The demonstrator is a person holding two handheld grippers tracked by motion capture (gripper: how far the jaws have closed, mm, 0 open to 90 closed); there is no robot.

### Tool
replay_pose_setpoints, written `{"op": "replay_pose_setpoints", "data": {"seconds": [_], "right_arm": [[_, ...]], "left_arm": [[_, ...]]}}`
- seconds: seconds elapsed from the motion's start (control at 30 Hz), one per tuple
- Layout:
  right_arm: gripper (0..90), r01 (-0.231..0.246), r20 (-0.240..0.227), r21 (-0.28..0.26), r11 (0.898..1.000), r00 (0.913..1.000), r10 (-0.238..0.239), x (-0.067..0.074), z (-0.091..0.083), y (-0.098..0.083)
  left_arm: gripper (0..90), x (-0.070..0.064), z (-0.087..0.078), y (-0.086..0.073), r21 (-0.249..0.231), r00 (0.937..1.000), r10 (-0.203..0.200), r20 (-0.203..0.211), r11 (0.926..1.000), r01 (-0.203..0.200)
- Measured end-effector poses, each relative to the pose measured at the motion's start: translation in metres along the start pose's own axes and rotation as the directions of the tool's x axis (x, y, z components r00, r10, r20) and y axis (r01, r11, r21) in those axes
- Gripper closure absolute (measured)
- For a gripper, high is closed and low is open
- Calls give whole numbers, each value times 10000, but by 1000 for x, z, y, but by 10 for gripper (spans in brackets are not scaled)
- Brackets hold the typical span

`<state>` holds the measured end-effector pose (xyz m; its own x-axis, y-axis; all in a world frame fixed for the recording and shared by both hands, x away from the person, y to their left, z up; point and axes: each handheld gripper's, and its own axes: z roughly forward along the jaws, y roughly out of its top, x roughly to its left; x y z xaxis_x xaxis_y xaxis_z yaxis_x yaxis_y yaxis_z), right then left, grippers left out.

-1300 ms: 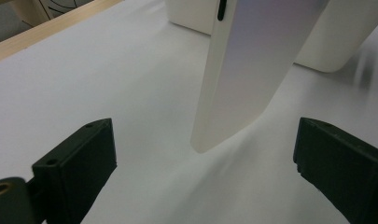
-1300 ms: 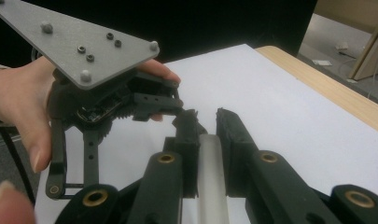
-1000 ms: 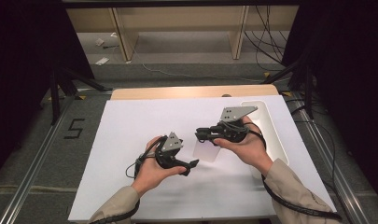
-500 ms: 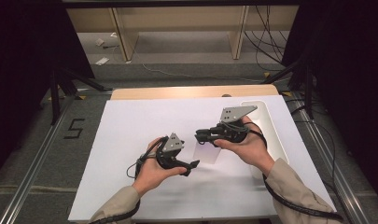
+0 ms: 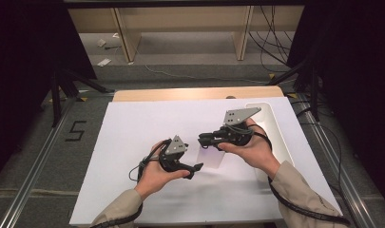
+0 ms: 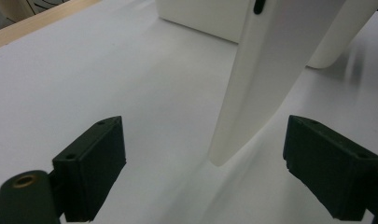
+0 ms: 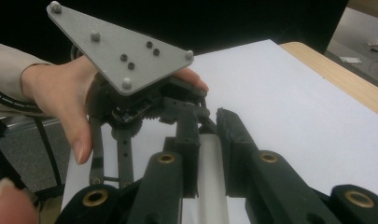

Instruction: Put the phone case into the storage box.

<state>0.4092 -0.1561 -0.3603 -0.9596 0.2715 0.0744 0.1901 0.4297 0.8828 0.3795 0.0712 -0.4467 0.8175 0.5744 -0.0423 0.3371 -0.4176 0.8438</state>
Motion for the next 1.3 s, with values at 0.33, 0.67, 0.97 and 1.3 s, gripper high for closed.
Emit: {"op": "replay_pose_setpoints", "data": {"seconds": [0.33,0.67,0.97,1.3], "right_arm": [[800,19,-208,-31,10000,9998,-19,1,0,1],[801,13,-403,-52,10000,9992,-15,3,0,2],[801,40,-491,-32,10000,9988,-41,3,1,2],[801,49,-658,-65,10000,9978,-53,5,1,3]], "left_arm": [[140,-1,1,0,57,10000,41,81,10000,-41],[238,-5,4,-1,119,9979,316,573,9994,-323],[322,-5,6,-2,124,9947,617,823,9979,-629],[443,-6,9,-4,91,9897,806,1181,9966,-823]]}}
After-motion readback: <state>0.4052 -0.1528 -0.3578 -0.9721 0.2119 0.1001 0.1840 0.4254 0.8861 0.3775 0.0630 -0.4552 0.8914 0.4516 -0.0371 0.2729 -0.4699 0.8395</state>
